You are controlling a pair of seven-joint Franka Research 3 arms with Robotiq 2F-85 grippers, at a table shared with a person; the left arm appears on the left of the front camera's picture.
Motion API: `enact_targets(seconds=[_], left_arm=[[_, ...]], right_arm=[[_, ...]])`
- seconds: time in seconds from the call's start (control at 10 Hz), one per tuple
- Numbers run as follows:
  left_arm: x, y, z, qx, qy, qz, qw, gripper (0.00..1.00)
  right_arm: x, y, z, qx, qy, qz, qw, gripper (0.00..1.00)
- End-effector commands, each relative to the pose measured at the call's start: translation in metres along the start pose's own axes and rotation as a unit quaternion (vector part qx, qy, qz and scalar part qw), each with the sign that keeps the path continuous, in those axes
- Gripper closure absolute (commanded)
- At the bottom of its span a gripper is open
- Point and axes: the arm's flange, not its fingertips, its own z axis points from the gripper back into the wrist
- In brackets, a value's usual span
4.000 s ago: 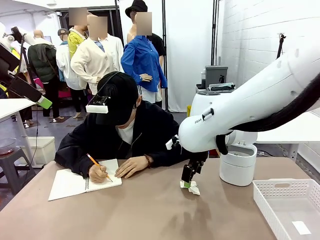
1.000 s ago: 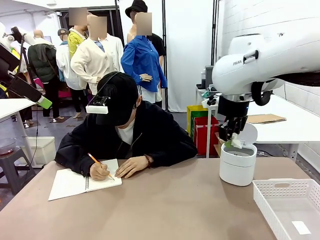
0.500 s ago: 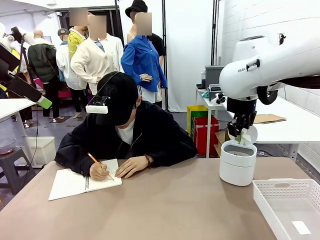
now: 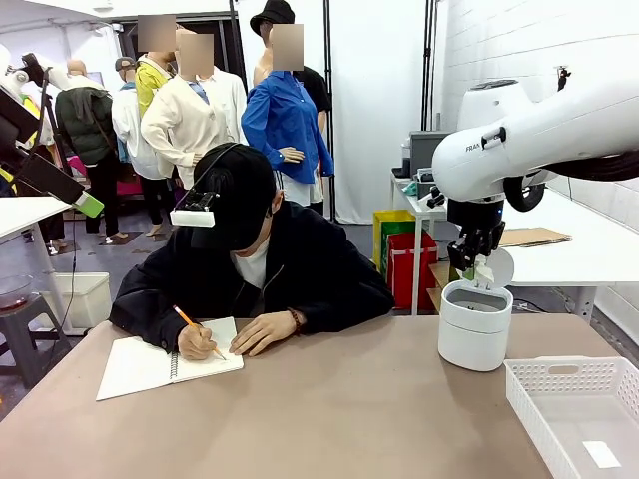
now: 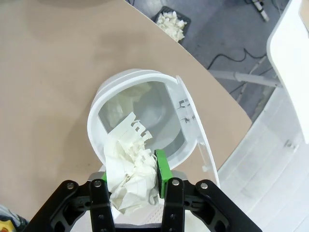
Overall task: Sort the paper based on its condition.
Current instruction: If a person hands you a paper, place it in the Organizing basket , and if it's crumpled, put it in the Trash can.
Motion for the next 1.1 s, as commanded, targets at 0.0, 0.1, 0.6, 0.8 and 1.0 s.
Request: enact_targets(seconds=[0.0, 0.1, 0.6, 0.8, 1.0], left_arm=[[0.000, 0.000, 0.001, -0.002, 0.000, 0.001, 1.000, 0.00], [0.000, 0.000, 0.001, -0.002, 0.000, 0.001, 1.000, 0.00], [0.000, 0.000, 0.001, -0.002, 0.000, 0.001, 1.000, 0.00], [0.000, 0.000, 0.001, -0.002, 0.000, 0.001, 1.000, 0.00], [0.000, 0.000, 0.001, -0.002, 0.000, 0.001, 1.000, 0.00]], right_arm=[[-0.003, 0.001, 0.002, 0.000, 0.001, 0.001, 1.000, 0.65], [0.000, 0.000, 0.000, 0.000, 0.000, 0.000, 1.000, 0.47], [-0.004, 0.005, 0.003, 0.009, -0.002, -0.004, 1.000, 0.00], [-0.005, 0.009, 0.007, 0.009, -0.007, 0.001, 1.000, 0.00], [-0.004, 0.017, 0.005, 0.028, -0.008, 0.028, 0.999, 0.00]])
